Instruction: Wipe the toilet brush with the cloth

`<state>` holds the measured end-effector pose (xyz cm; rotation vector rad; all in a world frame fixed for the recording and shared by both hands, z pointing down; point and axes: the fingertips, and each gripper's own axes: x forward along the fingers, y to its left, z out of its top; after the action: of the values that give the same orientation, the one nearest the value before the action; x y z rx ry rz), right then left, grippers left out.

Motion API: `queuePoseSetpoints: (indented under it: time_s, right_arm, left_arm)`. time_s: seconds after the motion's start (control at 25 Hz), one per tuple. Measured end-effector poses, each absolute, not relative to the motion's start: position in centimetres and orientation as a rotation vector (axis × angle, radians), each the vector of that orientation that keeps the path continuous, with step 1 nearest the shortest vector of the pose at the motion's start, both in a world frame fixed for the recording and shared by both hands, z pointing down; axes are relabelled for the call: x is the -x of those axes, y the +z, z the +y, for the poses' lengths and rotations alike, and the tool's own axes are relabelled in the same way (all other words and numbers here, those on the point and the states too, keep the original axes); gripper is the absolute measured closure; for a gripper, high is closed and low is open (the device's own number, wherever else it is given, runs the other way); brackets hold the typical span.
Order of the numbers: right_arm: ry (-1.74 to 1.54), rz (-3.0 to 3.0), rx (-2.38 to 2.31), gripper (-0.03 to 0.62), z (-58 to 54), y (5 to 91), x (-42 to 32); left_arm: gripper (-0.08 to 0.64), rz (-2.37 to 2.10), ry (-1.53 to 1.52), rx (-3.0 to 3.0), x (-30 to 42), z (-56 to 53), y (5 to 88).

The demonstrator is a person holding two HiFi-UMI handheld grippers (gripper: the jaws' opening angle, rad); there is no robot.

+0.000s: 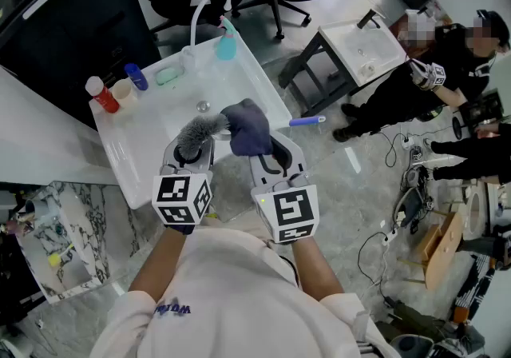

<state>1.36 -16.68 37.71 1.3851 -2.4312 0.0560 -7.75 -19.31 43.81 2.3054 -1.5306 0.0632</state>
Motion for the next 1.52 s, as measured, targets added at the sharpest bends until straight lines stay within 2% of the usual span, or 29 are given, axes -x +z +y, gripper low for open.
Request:
queuePoseSetpoints:
  time_s: [0.16, 0.28, 0.4, 0.6, 0.76, 0.92, 0.96, 1.08, 1.52]
  right_arm:
    - [0.127, -2.458, -1.170, 0.480, -15.9, 40.6, 1.2]
    - [0.096, -2.450, -1.030, 0.366, -15.3, 41.1, 1.7]
    - [0.002, -2.449, -0.958, 0.288, -14.4, 40.4, 1.6]
    - [-0.031, -2.534, -0.935, 0.236, -12.5, 37.0, -1.0]
    - [-0.264, -2.347, -0.960, 0.266, -15.6, 38.3, -1.8]
    - [-0.718, -1.854, -0.952, 0.409, -17.2, 41.9, -1.7]
    - [-0.750, -1.803, -0.959, 0.419, -17.3, 42.3, -2.0]
    - [-0.781, -1.756, -0.976, 0.410, -17.6, 42.9, -2.0]
    - [-0.790, -1.873, -0.980, 0.445, -16.9, 42.5, 1.6]
  left_arm:
    - [0.453, -1.536, 0.081, -2.307, 8.1, -19.6, 43.9]
    - [0.453, -1.539, 0.060, -2.280, 8.8, -19.6, 44.0]
    - [0.453, -1.519, 0.012, -2.246, 9.1, -19.5, 44.1]
    - [0.453, -1.496, 0.004, -2.257, 9.0, -19.3, 44.0]
    - [0.456, -1.406, -0.031, -2.246, 7.8, -19.2, 44.1]
    - [0.463, -1.290, -0.039, -2.262, 4.5, -18.1, 43.3]
    - [0.465, -1.284, -0.022, -2.272, 4.1, -17.9, 43.2]
    - [0.471, -1.255, -0.015, -2.280, 4.0, -17.8, 43.6]
    - [0.469, -1.253, -0.023, -2.265, 4.7, -18.1, 44.1]
